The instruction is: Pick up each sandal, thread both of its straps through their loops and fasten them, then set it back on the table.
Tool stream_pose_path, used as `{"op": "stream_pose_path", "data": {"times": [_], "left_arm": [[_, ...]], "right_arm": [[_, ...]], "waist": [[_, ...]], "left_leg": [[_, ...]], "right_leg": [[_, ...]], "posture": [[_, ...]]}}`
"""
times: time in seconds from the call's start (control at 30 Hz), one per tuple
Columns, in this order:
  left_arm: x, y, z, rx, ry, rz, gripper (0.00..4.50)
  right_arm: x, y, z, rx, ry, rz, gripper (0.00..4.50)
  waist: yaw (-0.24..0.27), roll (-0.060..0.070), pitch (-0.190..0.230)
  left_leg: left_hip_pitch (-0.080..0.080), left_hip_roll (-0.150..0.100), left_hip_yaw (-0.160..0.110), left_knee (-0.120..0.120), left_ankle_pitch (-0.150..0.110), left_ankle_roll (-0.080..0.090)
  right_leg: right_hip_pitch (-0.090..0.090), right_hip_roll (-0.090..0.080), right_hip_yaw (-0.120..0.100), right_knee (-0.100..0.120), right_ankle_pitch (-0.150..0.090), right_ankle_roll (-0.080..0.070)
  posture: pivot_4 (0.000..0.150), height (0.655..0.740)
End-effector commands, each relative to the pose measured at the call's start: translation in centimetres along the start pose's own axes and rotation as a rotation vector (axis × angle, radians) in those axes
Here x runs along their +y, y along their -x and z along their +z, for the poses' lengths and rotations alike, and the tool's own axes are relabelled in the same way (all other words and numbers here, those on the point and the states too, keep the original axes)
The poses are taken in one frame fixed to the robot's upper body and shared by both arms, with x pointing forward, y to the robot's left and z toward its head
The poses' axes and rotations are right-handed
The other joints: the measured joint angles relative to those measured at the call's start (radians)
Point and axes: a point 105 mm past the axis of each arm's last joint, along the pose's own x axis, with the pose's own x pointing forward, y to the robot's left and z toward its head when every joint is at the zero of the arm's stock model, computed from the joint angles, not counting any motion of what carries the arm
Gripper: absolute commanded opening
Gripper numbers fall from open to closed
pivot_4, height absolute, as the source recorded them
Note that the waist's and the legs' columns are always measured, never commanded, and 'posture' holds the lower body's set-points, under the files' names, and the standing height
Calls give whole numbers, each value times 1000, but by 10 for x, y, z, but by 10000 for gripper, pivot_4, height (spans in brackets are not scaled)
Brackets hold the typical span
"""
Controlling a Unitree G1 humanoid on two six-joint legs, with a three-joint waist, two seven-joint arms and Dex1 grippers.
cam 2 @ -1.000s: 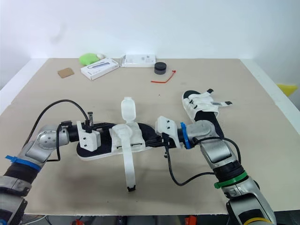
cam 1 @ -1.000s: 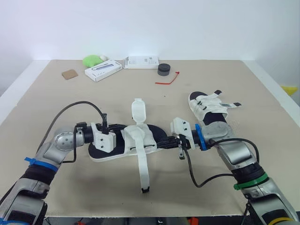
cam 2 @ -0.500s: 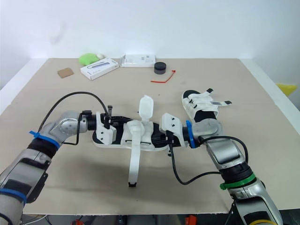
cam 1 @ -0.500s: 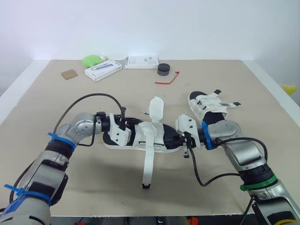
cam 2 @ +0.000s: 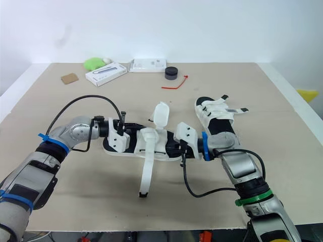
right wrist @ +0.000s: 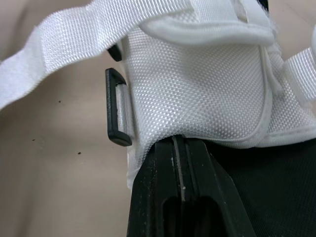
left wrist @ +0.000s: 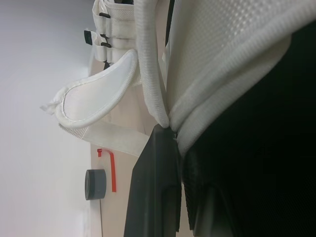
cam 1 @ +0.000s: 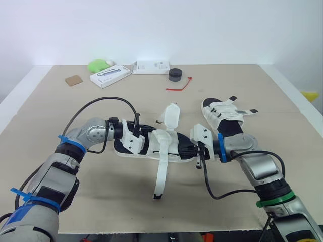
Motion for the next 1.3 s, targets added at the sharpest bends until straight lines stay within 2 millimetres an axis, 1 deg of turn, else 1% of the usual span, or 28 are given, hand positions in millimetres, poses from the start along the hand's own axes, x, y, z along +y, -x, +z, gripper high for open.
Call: {"op": "stream_pose_path", "data": {"times": [0.03, 0.2, 0.33, 0.37, 0.47, 0.5, 0.53, 0.6, 0.63, 0.67, 0.73, 0.83, 0.93, 1.07, 1.13, 1.23, 1.3], "left_arm": [[3, -6, 8, -40, 5, 34, 200], [2, -6, 5, -29, 44, 44, 200], [4, -4, 2, -15, 139, 69, 200], [4, -2, 2, -13, 166, 65, 7104], [8, 6, 2, -10, 213, 64, 18649], [11, 10, 3, -13, 217, 62, 23110], [14, 15, 4, -14, 232, 64, 29558], [19, 27, 7, -17, 305, 63, 40130], [20, 31, 9, -21, 344, 58, 41483], [22, 35, 10, -24, 431, 59, 43880], [26, 43, 17, -46, 564, 48, 43880], [19, 56, 32, -67, 828, -21, 43880], [13, 64, 56, -108, 1046, -106, 43880], [5, 71, 87, -172, 1268, -190, 43880], [1, 70, 97, -197, 1381, -199, 43880], [-4, 62, 99, -203, 1533, -164, 43880], [-16, 55, 100, -172, 1631, -177, 43880]], "right_arm": [[3, -7, 6, -24, 47, 17, 0], [2, -6, 0, -9, 66, 23, 0], [1, -6, -1, -3, 93, 25, 0], [1, -6, -1, -4, 95, 26, 0], [2, -7, 0, -8, 95, 30, 0], [2, -7, 0, -9, 96, 32, 0], [3, -7, 0, -9, 95, 33, 0], [3, -6, -1, -7, 95, 37, 0], [3, -6, -1, -6, 94, 37, 0], [3, -6, -1, -5, 95, 38, 0], [3, -5, -1, -6, 96, 40, 0], [2, -5, 0, -7, 99, 42, 0], [2, -5, 1, -9, 99, 43, 0], [2, -7, 2, -13, 99, 47, 0], [3, -8, 2, -16, 98, 50, 0], [3, -10, 3, -20, 98, 53, 0], [4, -11, 4, -24, 99, 57, 0]], "waist": [[0, 0, 0], [0, 0, 0], [-1, 0, 0], [-1, 0, 0], [-3, -2, 0], [-4, -2, 0], [-5, -2, 0], [-5, -2, 0], [-6, -2, 0], [-7, -2, 0], [-8, -2, 0], [-10, -3, 0], [-15, -3, 0], [-22, -3, 0], [-23, -3, 1], [-24, -3, 0], [-24, -3, 0]], "left_leg": [[0, 0, 0, 0, 0, 0], [0, 0, 2, 0, 0, 0], [0, 0, 3, 0, 0, 0], [1, 0, 4, 0, 0, 0], [1, 1, 4, 0, 0, 0], [0, 1, 4, 0, 0, 0], [0, 1, 4, 0, 0, 0], [0, 2, 4, 0, 0, 1], [0, 3, 4, 0, -1, 1], [0, 3, 4, 0, -1, 1], [0, 4, 3, 0, -1, 1], [0, 3, 1, 0, -1, 1], [-1, 3, 1, 0, -1, 2], [-1, 4, 0, 0, -1, 2], [0, 4, 0, 0, -1, 2], [0, 3, -1, 0, -1, 2], [1, 4, -1, 0, -1, 1]], "right_leg": [[0, 0, 0, 0, 0, 0], [0, 1, 2, 0, 0, 0], [0, 1, 4, 0, 0, 1], [0, 1, 4, 0, 0, 1], [-1, 1, 5, 0, 1, 1], [-1, 2, 5, 0, 1, 1], [-1, 2, 5, 0, 1, 1], [-2, 4, 5, 0, 1, 1], [-2, 4, 5, 0, 1, 0], [-2, 4, 5, 0, 1, 0], [-3, 4, 5, 0, 1, 0], [-3, 4, 5, 0, 0, 1], [-4, 4, 6, 0, 0, 1], [-4, 4, 5, 0, -1, 0], [-4, 4, 5, 0, -1, 0], [-3, 4, 5, 1, -1, 0], [-3, 5, 5, 1, -1, 0]], "posture": [[1500, 7400], [1500, 7400], [1500, 7400], [1500, 7400], [1500, 7400], [1500, 7400], [1500, 7400], [1500, 7400], [1500, 7400], [1500, 7400], [1500, 7400], [1500, 7400], [1500, 7400], [1500, 7400], [1500, 7400], [1500, 7400], [1500, 7400]]}}
